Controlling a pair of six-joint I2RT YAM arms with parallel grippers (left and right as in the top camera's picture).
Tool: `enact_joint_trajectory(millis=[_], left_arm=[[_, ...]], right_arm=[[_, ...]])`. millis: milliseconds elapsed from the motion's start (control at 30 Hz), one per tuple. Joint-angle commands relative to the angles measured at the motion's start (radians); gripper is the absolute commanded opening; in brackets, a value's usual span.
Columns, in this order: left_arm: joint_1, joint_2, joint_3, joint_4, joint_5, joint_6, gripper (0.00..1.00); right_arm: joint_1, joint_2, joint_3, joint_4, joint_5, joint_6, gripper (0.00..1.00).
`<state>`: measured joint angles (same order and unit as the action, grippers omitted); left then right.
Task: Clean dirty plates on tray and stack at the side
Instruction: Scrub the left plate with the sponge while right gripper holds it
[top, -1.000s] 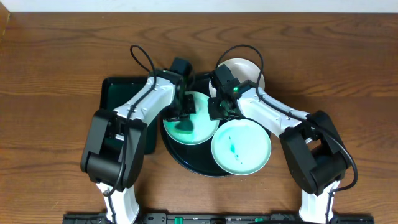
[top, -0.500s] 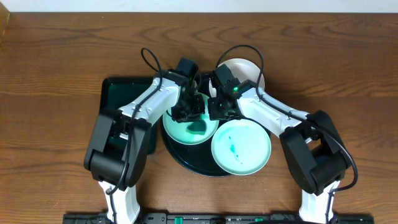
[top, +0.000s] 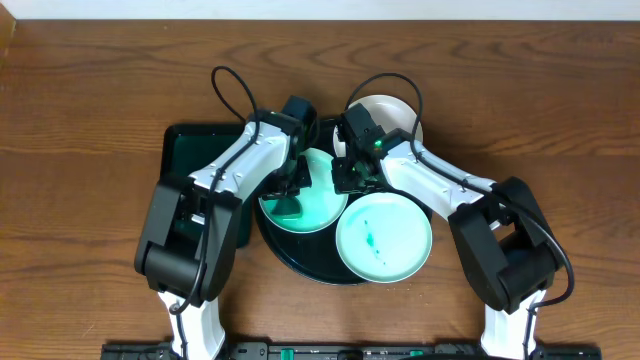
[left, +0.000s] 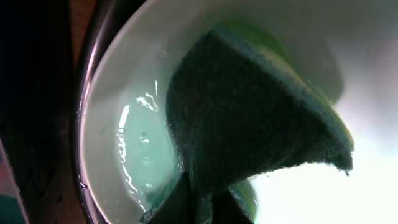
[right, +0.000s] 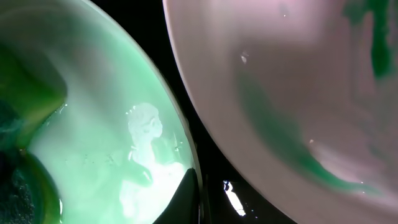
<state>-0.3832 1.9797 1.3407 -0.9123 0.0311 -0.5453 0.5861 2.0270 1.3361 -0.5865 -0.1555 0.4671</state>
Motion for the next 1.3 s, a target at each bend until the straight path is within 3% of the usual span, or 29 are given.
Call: enact_joint_trajectory(millis=[0,133,200,267,467,600,833,967,1267], left_arm=[[0.031,0.05,-0.044,-0.012,0.143,0.174,0.08],[0.031,0.05,-0.044,0.069,0.436,0.368,0.07],[0.031,0.05,-0.044,0.095,0.451,0.373,0.07],[0.032,0.05,-0.044,0.111,0.399,0.334,0.07],[0.033,0.049,0.015,0.021,0.049,0.083,0.07],[0.026,0.048,0.109,-0.077,-0.068,0.075,0.07],[0.002,0.048,0.096,-0.069,-0.218,-0.018,0.08],[-0.045,0.048,0.061,-0.023,-0.158,0.0,0.07],[-0.134,0.048,-0.056,0.119,0.242,0.105,0.07]], right_arm=[[0.008,0.023,0.01,-0.013,0.008,0.008,0.01],[0.008,0.023,0.01,-0.012,0.008,0.008,0.01],[0.004,0.023,0.01,-0.021,0.008,0.023,0.01],[-0.011,0.023,0.01,-0.053,0.006,0.065,0.01],[-0.063,0.023,-0.004,-0.087,-0.038,0.087,0.01],[-0.082,0.023,-0.021,-0.076,-0.061,0.087,0.01],[-0.081,0.023,-0.023,-0.067,-0.06,0.086,0.01],[-0.081,0.023,-0.023,-0.063,-0.06,0.086,0.01],[-0.081,0.023,-0.023,-0.067,-0.062,0.085,0.01]])
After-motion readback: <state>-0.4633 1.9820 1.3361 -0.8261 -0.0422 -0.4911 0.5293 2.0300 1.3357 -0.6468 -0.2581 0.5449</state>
